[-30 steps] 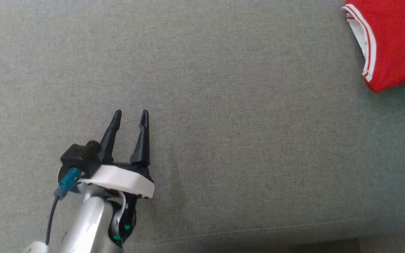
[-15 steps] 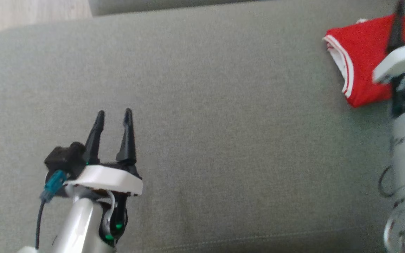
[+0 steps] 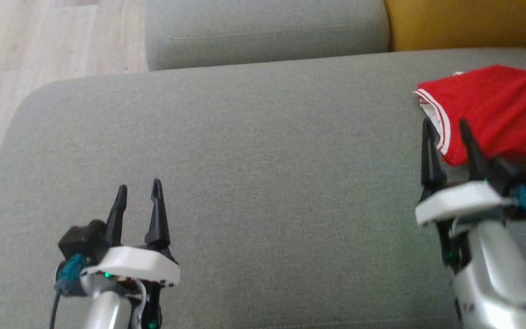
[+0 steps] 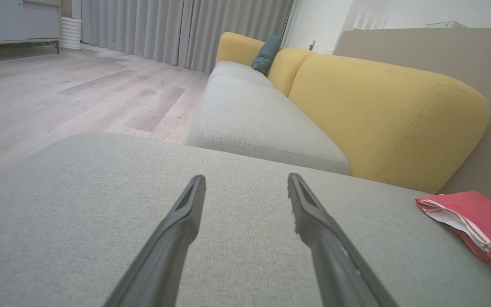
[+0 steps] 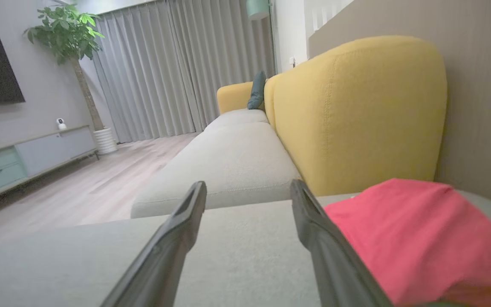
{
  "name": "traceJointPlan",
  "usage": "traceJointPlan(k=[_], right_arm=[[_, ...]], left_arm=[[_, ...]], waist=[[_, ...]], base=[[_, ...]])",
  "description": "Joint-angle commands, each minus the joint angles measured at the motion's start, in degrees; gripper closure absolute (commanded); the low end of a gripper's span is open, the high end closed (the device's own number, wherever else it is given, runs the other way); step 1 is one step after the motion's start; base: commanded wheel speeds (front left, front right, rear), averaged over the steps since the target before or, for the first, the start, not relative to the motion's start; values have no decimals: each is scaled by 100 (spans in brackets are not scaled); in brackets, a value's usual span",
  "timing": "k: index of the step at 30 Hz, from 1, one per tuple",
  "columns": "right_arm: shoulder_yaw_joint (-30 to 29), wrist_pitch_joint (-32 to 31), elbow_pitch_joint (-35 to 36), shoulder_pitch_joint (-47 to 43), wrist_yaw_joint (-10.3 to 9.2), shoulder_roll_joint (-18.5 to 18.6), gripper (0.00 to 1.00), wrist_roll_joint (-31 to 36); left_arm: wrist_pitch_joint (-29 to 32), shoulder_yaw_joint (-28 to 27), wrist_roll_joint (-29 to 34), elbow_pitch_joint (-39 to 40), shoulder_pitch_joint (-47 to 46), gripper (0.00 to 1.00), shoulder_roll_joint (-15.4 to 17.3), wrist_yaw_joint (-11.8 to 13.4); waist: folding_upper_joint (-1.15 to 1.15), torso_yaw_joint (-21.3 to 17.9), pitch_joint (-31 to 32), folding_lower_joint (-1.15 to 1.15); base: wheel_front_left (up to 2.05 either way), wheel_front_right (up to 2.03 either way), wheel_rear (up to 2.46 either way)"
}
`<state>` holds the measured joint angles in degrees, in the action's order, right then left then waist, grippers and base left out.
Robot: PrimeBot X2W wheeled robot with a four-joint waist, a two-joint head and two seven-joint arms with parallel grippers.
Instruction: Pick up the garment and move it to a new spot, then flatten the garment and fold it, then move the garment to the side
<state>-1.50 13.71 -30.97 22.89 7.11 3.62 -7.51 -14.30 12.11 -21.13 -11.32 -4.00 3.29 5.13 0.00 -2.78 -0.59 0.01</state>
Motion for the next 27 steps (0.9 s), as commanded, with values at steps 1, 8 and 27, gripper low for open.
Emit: traceJointPlan(k=[1,8,27], right_arm=[[248,75,485,-170,37,-72,0,-242],[342,-11,1408,-1229,37,-73,0,-512],[698,-289,1921,-1889,37,-74,0,-598]], left_arm=[[-70,-180,72,145,-97,0,2,34],[-70,-27,187,54,49,0,-13,-23],[-70,133,241,-117,58,0,-32,-5]], waist=[[0,93,82,-1],[0,236,113,-1],[0,287,141,-1]], base=[[0,0,0],[0,0,0],[0,0,0]])
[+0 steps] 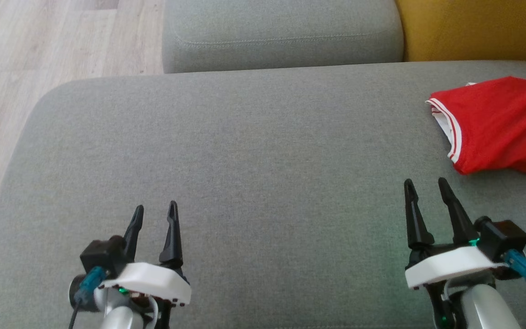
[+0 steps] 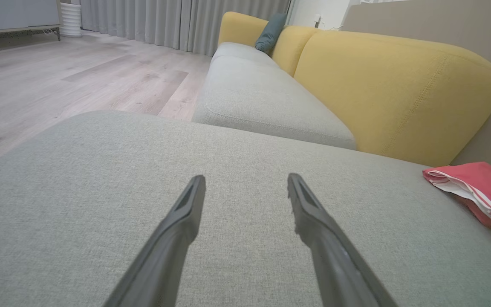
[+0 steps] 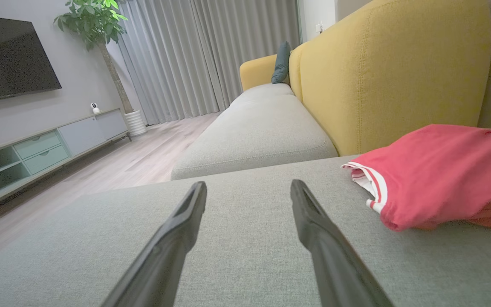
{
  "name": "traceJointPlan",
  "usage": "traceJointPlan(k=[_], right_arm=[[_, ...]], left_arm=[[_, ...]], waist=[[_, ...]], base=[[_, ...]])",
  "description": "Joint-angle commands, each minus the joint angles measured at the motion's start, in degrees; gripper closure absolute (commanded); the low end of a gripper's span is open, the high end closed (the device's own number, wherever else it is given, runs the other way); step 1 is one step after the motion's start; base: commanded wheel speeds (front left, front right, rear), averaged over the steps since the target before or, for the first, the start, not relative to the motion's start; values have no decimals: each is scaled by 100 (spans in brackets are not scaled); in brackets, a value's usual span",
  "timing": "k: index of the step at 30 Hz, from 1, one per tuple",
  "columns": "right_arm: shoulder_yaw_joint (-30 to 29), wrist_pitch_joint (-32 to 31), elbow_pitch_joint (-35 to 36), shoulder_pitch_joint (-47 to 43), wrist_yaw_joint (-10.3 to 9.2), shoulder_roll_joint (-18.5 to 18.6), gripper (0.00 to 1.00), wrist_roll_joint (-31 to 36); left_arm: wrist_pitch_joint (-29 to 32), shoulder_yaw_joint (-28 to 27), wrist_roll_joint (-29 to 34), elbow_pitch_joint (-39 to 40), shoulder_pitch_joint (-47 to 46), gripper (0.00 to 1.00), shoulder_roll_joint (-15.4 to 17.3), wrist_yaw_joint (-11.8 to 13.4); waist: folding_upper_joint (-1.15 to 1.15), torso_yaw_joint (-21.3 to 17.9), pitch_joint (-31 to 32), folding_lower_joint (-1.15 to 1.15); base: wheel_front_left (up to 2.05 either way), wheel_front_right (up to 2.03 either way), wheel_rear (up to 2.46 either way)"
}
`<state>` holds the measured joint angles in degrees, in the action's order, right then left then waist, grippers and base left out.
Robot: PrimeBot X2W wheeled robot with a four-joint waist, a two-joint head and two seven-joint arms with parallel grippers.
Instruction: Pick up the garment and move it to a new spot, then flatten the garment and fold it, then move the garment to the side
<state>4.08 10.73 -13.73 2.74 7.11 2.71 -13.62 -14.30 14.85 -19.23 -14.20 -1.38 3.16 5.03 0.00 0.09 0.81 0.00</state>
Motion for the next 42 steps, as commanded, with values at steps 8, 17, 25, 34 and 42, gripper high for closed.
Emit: traceJointPlan(k=[8,17,25,34,42], right_arm=[[9,-15,-4,-22,0,0,100,-1],[-8,-68,-347,-154,0,5,100,-337],[-52,-158,-330,-119,3,27,100,-864],[-99,-249,-309,-86,5,45,100,-1382],[-150,-344,-286,-55,8,59,100,-1900]], left_arm=[[0,75,3,3,2,100,-2,-6],[89,39,-314,-324,140,100,8,-53],[206,-86,-799,-312,96,100,22,-133],[324,-212,-1278,-299,52,100,33,-214],[445,-342,-1756,-274,10,100,41,-294]], waist=[[0,-10,39,0],[0,-10,35,0],[0,-10,26,0],[0,-10,17,0],[0,-10,8,0]], base=[[0,0,0],[0,0,0],[0,0,0],[0,0,0],[0,0,0]])
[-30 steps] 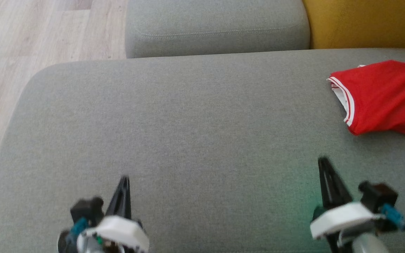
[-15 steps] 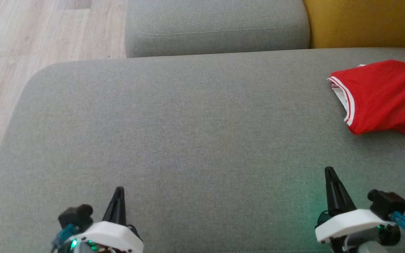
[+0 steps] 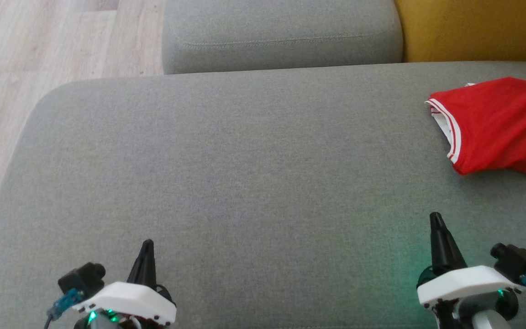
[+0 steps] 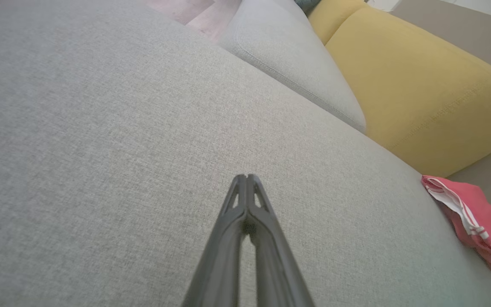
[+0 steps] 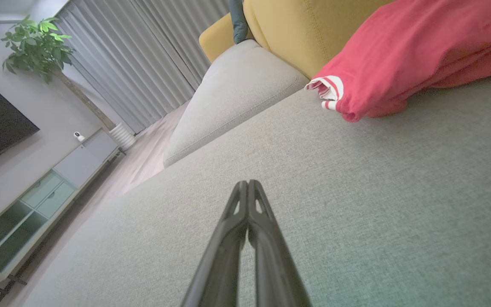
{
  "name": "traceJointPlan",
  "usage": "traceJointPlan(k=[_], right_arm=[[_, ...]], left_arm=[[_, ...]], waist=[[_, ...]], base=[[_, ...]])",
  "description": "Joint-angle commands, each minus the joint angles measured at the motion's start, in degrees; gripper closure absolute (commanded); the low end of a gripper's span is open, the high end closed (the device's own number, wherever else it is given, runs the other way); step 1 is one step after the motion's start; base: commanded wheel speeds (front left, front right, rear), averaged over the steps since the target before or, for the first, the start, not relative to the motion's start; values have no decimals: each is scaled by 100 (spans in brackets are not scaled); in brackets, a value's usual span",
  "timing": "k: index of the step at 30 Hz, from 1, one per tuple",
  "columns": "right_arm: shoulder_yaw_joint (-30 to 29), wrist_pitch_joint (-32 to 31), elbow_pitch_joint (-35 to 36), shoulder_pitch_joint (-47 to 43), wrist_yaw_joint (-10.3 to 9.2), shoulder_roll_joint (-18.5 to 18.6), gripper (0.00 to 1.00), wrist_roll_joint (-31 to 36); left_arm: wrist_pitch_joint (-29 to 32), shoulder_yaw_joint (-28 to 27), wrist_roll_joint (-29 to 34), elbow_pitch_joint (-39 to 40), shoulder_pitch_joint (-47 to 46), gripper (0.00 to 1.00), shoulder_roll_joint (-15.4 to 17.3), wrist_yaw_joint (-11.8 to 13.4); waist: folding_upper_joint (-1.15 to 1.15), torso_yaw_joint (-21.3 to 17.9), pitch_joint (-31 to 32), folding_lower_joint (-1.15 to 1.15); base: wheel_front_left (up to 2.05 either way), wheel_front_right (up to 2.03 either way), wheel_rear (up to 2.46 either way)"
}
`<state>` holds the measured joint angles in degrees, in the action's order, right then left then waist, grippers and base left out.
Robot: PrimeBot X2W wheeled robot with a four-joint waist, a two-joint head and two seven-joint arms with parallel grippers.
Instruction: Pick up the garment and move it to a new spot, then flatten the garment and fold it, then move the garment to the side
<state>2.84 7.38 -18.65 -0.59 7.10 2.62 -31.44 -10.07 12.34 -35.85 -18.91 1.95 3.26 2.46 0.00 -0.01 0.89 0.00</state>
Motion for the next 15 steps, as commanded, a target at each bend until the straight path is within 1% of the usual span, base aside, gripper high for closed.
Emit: traceJointPlan(k=[1,15], right_arm=[[-33,-21,209,282,9,69,100,-182],[-132,-195,248,337,14,88,100,-1080]], left_arm=[[37,-108,-154,201,-328,100,32,-47],[254,-344,-984,248,-395,100,42,-187]], waist=[[0,0,-2,0],[0,0,-17,0]], base=[[0,0,0],[0,0,0]])
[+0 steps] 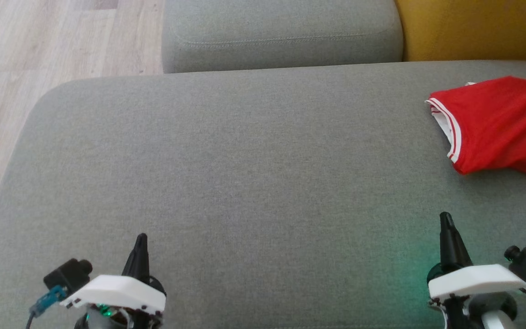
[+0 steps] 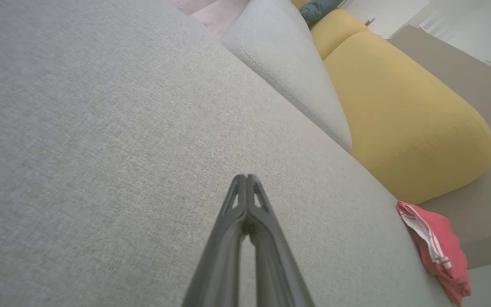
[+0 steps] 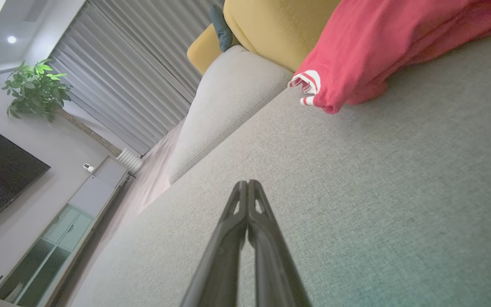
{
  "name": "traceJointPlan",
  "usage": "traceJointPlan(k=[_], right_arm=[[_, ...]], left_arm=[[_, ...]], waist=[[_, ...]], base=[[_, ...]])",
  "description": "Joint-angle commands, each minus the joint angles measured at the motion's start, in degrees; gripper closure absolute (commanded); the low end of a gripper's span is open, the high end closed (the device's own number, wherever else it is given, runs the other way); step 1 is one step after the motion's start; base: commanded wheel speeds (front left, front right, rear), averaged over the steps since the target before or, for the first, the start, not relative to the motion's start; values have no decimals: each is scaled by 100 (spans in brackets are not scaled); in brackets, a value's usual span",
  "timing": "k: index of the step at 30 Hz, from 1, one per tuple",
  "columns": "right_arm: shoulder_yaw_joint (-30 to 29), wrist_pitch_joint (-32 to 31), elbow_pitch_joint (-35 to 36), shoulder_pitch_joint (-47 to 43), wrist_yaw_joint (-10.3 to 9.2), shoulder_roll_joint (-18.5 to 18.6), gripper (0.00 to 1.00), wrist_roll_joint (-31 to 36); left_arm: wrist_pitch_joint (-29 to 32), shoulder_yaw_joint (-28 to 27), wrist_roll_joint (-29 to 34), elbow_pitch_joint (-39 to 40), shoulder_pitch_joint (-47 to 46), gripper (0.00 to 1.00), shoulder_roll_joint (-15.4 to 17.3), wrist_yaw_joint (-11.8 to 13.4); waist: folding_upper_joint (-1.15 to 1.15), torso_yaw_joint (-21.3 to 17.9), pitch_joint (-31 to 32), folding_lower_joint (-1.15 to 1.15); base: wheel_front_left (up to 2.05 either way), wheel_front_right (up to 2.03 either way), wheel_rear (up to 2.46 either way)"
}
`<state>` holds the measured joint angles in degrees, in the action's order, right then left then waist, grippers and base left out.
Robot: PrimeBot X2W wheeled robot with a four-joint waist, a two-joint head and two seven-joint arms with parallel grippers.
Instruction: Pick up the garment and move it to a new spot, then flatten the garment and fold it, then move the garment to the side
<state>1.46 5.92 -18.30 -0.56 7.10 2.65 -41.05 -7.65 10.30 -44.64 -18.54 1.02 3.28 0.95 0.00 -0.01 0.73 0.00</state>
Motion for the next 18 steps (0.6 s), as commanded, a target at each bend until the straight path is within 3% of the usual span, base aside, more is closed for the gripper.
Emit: traceJointPlan(k=[1,18], right_arm=[[-1,-62,216,338,14,86,100,-182],[-132,-282,263,406,19,99,100,-1260]], left_arm=[[28,-156,-164,214,-308,100,40,-46],[298,-451,-1163,266,-392,100,44,-216]], waist=[[0,0,-2,0],[0,0,-21,0]], base=[[0,0,0],[0,0,0]])
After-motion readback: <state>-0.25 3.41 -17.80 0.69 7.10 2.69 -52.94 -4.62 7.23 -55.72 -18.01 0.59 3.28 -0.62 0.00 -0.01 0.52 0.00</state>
